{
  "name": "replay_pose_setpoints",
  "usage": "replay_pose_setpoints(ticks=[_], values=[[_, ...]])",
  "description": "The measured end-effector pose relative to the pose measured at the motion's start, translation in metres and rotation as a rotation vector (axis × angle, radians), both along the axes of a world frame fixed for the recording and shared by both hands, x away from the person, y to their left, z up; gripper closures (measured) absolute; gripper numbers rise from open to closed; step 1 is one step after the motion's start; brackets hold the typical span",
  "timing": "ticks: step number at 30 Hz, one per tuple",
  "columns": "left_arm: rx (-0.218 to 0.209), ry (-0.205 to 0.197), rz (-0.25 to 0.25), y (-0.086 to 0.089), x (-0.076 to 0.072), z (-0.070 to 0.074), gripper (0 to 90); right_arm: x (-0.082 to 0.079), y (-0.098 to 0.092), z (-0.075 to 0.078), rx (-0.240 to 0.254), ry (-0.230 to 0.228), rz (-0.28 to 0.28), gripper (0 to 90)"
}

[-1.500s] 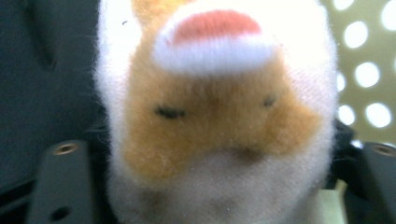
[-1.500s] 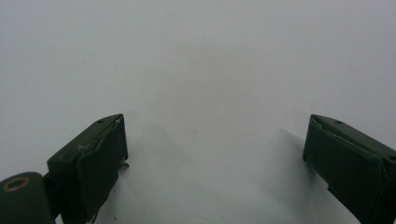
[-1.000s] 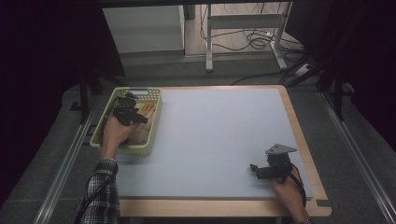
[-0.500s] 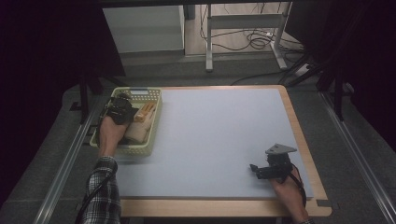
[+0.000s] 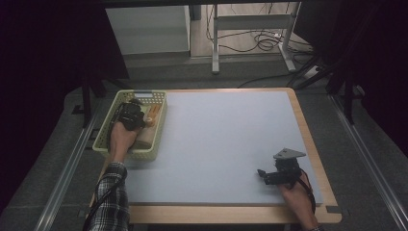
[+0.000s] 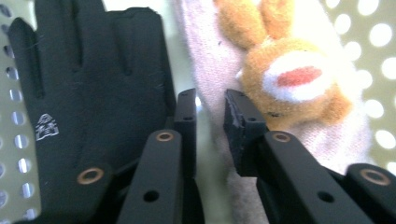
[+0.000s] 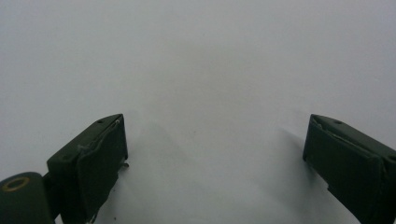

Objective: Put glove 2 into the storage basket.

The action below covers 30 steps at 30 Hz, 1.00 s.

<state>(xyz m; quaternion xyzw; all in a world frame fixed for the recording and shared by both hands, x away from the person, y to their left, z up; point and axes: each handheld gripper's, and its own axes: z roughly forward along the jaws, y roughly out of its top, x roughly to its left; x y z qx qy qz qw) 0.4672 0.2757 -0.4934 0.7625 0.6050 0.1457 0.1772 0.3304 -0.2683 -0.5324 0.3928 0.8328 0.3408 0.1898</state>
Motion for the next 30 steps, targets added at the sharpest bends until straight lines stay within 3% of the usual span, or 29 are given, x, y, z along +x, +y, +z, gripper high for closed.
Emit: replay_pose_setpoints(ticks=[7, 12, 22, 30], values=[[-0.004, -0.043, 0.025, 0.008, -0.005, 0.002, 54.8, 0.000, 0.000, 0.000, 0.000, 0.000, 0.000, 6.1], [-0.011, -0.061, 0.019, 0.013, -0.008, 0.004, 45.7, 0.000, 0.000, 0.000, 0.000, 0.000, 0.000, 6.1], [-0.042, -0.097, 0.026, 0.021, -0.016, 0.010, 17.9, 0.000, 0.000, 0.000, 0.000, 0.000, 0.000, 6.1], [-0.084, -0.120, -0.012, 0.023, -0.024, 0.016, 4.7, 0.000, 0.000, 0.000, -0.001, 0.000, -0.001, 6.1]])
